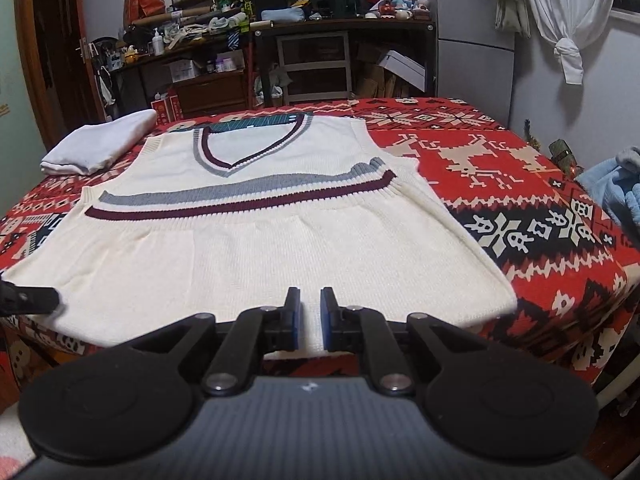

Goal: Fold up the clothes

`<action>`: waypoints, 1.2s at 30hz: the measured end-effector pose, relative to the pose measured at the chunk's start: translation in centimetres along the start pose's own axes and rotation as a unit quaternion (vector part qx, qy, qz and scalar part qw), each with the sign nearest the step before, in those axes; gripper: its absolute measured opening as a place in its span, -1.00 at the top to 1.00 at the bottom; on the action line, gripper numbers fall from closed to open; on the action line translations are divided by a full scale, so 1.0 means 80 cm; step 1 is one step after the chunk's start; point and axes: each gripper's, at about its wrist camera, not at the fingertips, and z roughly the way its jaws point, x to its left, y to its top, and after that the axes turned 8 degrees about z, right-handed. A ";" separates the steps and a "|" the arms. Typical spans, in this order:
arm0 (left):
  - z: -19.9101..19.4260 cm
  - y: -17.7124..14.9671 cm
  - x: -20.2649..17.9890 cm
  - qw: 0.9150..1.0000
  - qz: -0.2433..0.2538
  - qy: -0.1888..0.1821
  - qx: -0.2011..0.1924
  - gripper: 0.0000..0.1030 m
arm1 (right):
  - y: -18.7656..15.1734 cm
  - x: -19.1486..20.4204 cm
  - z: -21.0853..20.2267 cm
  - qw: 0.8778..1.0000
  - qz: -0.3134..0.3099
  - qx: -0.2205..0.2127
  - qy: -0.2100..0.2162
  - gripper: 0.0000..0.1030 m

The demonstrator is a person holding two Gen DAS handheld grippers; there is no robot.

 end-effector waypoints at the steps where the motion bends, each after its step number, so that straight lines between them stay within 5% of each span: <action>1: -0.004 0.001 0.009 1.000 -0.009 0.003 -0.004 0.85 | 0.000 0.000 0.000 1.000 0.000 0.000 0.000 0.79; 7: -0.017 0.005 0.043 0.999 -0.030 0.032 -0.020 0.90 | 0.000 0.000 0.001 1.000 -0.001 0.001 0.001 0.78; 22: -0.022 -0.006 0.035 0.998 0.024 0.058 -0.012 0.92 | 0.000 -0.002 0.001 1.000 -0.002 0.002 0.002 0.77; 29: -0.030 0.009 -0.006 0.996 0.068 0.054 -0.028 0.89 | -0.001 -0.002 0.002 1.000 -0.003 0.002 0.003 0.76; 36: 0.002 0.007 -0.075 0.990 0.134 0.039 0.008 0.74 | -0.001 -0.001 0.002 1.000 -0.008 0.002 0.001 0.75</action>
